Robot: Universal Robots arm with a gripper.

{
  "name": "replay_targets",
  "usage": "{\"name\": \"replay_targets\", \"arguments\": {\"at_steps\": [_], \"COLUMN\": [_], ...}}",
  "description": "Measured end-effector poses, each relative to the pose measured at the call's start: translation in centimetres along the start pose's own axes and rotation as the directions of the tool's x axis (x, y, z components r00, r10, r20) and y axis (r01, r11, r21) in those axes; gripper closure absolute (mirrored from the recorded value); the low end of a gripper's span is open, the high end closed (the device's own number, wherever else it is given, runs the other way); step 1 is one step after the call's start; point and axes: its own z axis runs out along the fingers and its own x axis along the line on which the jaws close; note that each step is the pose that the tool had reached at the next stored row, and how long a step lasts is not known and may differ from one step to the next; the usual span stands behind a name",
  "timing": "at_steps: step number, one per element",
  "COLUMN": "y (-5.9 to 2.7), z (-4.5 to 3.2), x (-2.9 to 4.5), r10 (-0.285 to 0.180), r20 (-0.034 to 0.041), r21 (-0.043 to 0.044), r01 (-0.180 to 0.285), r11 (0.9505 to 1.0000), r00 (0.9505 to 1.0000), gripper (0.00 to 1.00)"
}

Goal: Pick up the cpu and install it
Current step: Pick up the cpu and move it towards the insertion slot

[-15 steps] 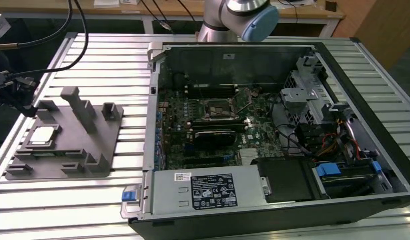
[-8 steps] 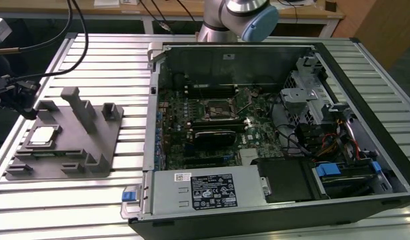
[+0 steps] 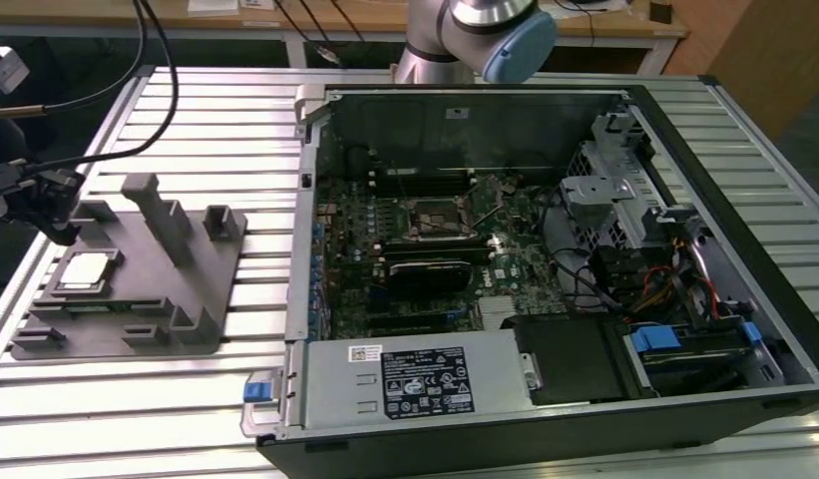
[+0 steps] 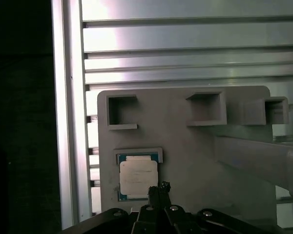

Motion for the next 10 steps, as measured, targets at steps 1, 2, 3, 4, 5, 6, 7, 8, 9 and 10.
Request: {"name": "replay_targets", "arguments": {"at_steps": [1,2,3,4,5,6,7,8,9,10], "y": [-0.01,-0.01,-0.02,-0.02,-0.03,-0.03,-0.03,-0.04,-0.05,-0.05], "z": [0.12,0.25,0.37,0.49,0.6,0.69,0.8,0.91,1.02,1.12], "x": [0.01,0.02,0.03,0.05,0.06,0.07,0.09,0.1,0.13,0.16], "r10": [0.0,0.0,0.0,0.0,0.0,0.0,0.0,-0.001,-0.001,-0.001], "r20": [0.0001,0.0002,0.0002,0.0004,0.0006,0.0007,0.0008,0.0009,0.0009,0.0009], "r21": [0.0013,0.0025,0.0039,0.0052,0.0069,0.0086,0.0102,0.0115,0.0124,0.0132], "r01": [0.0,0.0,0.0,0.0,0.0,0.0,0.0,0.001,0.001,0.001], "r11": [1.0,1.0,1.0,1.0,1.0,1.0,0.9999,0.9999,0.9999,0.9999], "r00": [1.0,1.0,1.0,1.0,1.0,1.0,1.0,1.0,1.0,1.0], "gripper": [0.89,0.89,0.89,0.89,0.89,0.89,0.89,0.89,0.89,0.89]}}
